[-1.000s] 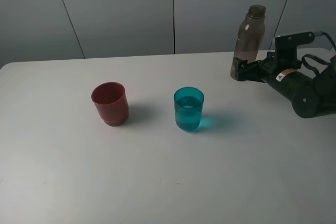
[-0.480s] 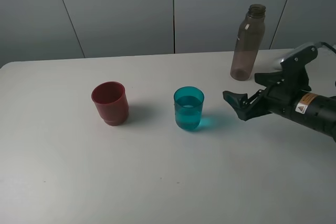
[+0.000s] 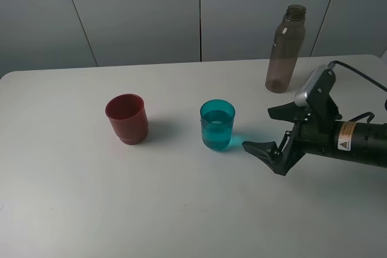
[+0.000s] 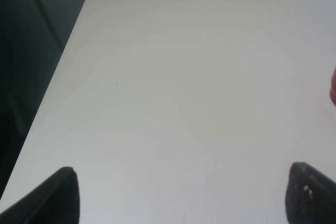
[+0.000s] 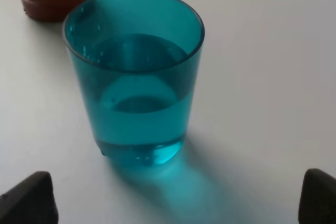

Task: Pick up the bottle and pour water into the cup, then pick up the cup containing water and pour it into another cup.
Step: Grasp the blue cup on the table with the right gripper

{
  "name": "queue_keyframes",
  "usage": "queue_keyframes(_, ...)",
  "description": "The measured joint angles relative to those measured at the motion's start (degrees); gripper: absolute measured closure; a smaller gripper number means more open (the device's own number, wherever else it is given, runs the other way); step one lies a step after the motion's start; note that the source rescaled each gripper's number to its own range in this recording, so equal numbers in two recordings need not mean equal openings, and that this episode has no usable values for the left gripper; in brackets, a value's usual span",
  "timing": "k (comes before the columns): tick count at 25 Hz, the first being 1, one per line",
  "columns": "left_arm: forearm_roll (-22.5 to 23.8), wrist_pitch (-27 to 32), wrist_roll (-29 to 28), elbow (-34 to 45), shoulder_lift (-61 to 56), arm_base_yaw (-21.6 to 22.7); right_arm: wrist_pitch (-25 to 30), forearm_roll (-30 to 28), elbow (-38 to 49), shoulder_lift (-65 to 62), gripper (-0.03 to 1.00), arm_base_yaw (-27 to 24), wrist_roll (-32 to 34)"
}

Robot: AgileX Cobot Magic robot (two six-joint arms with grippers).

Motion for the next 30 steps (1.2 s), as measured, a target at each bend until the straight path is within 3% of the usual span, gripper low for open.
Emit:
queue_keyframes(12, 0.00, 0.00, 0.00, 0.00, 0.00, 0.00, -0.87, -7.10, -7.90, 8.04, -0.03, 0.74, 1.19)
queue_keyframes(30, 0.00, 0.00, 0.39, 0.00, 0.00, 0.00, -2.11, -13.24, -17.66, 15.03, -0.03, 2.82, 1.40)
